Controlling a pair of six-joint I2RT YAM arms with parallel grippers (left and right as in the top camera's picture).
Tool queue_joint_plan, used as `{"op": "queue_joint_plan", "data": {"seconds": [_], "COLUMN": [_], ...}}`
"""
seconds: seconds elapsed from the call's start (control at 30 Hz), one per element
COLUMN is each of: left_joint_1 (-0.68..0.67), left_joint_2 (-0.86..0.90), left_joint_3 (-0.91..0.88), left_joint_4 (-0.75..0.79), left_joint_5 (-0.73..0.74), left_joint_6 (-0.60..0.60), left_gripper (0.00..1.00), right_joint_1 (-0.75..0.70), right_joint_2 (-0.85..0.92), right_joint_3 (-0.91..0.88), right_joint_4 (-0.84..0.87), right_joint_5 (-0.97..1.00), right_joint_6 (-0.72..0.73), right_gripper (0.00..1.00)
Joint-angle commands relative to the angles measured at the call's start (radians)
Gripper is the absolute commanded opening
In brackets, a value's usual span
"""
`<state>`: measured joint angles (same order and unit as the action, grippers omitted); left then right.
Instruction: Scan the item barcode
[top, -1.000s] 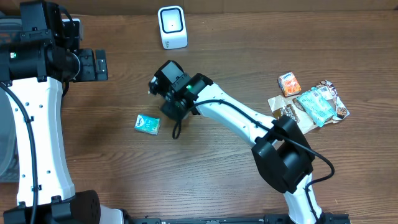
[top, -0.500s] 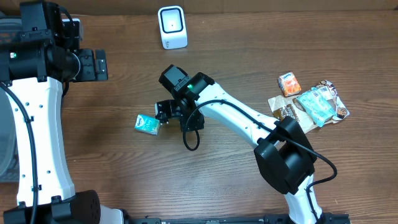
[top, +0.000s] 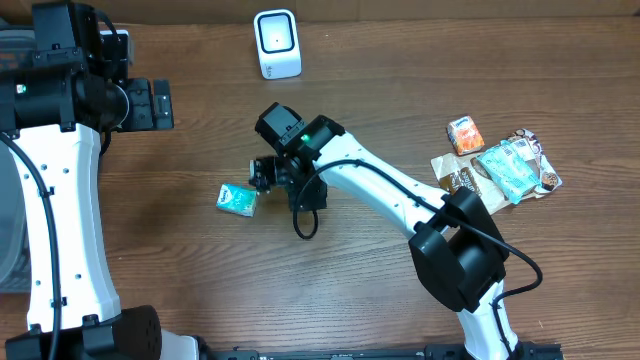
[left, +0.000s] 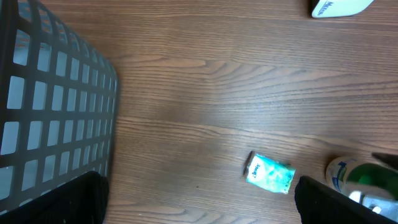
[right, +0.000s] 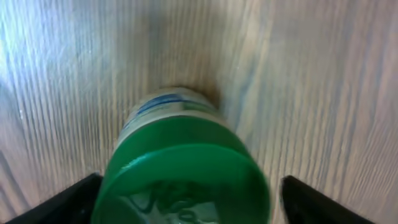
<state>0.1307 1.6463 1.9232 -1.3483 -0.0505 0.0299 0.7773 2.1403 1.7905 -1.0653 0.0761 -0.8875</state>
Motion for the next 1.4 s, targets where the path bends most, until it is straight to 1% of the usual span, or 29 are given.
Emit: {"op": "queue_joint_plan", "data": {"seconds": [0.0,0.07,0.2,0.4,0.57,0.63,0.7,0.9,1.1,1.27,1.37], "left_joint_1": [-0.007,-0.007,-0.006,-0.007,-0.007,-0.007,-0.007,-0.007,-0.007,-0.007,-0.007], "left_joint_2": [0.005,0.005,0.005,0.005,0.005,0.005,0.005,0.005,0.005,0.005,0.005], "left_joint_3": [0.001,0.001,0.001,0.001,0.001,0.001,0.001,0.001,0.001,0.001,0.001], "left_joint_4": [-0.001,-0.001,-0.001,-0.001,-0.001,-0.001,-0.001,-0.001,-0.001,-0.001,-0.001], "left_joint_5": [-0.008,-0.008,-0.008,-0.009,-0.008,-0.008,-0.008,-0.009,-0.008,-0.008,-0.008], "left_joint_6": [0.016,0.015,0.015,0.015,0.015,0.016,0.015,0.015,0.015,0.016,0.015], "left_gripper": [0.99,1.0,0.99,1.0,0.99,0.99,0.99,1.0,0.99,1.0,0.99], "right_joint_1": [-0.013,-0.02,-0.031,-0.032,-0.032,-0.032,-0.032,-0.032,-0.032,-0.032,-0.031], "right_joint_2": [-0.04,-0.04,-0.04,-0.04,-0.04,-0.038,-0.036,-0.036,-0.036,-0.036,-0.036], "right_joint_3": [0.083,0.118,0.161,0.161,0.152,0.146,0.134,0.072,0.013,0.006,0.006], "right_joint_4": [0.0,-0.025,-0.069,-0.08,-0.08,-0.081,-0.08,-0.061,-0.023,-0.01,-0.011], "right_joint_5": [0.021,0.021,0.016,0.001,0.002,0.002,0.002,0.013,-0.023,-0.059,-0.058], "right_joint_6": [0.308,0.459,0.682,1.03,1.379,1.498,1.58,1.647,1.651,1.65,1.643], "right_gripper": [1.0,1.0,1.0,1.0,1.0,1.0,1.0,1.0,0.99,0.92,0.82]}}
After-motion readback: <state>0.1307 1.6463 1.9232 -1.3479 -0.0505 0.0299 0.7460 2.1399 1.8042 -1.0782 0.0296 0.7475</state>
